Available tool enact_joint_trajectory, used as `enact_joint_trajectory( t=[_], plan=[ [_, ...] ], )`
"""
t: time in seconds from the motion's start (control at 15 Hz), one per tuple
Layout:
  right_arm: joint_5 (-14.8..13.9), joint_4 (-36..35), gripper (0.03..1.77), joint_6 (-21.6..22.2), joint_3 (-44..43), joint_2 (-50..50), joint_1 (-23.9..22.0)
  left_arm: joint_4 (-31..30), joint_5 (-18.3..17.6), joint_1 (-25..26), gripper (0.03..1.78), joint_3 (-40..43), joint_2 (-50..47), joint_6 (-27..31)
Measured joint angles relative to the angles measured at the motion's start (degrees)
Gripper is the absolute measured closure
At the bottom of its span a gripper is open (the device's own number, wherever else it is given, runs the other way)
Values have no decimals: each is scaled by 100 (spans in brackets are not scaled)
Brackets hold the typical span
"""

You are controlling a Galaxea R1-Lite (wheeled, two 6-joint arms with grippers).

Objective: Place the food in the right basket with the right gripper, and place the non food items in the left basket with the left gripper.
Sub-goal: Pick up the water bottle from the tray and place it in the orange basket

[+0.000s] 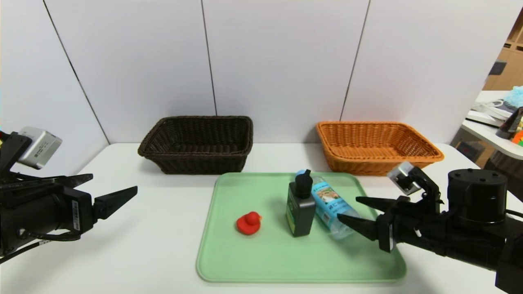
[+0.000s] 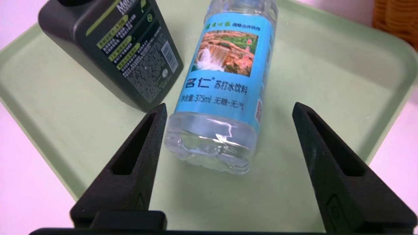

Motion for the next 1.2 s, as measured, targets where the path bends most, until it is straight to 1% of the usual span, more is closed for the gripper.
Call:
enact_joint_trajectory(
  t=[0.2,0.33,0.47,0.6,0.73,0.87,1.0,1.07,1.2],
  plan=[
    [-180,128,33,-173,-243,-48,121,4,5,0,12,0,-28,2],
    [-323,450,28,-201,-595,-111,201,15,27,0,12,-22,-45,9],
    [-441,1282,23,-204,-1146,-271,286,15,39,0,12,-48,-45,13],
    [-585,2465,20,-190,-1810,-455,368,17,38,0,12,-50,-45,11],
    [-824,3654,17,-182,-2409,-538,407,15,39,0,12,-35,-45,11],
    [-970,4565,15,-177,-2883,-529,429,15,39,0,12,-13,-45,9],
    [-1112,5280,14,-177,-3321,-450,471,17,41,-2,12,0,-45,4],
    [-1173,5521,13,-179,-3513,-369,494,17,41,-5,12,2,-41,2],
    [-1239,5678,12,-176,-3790,-157,536,17,41,-5,12,5,-44,0]
  ],
)
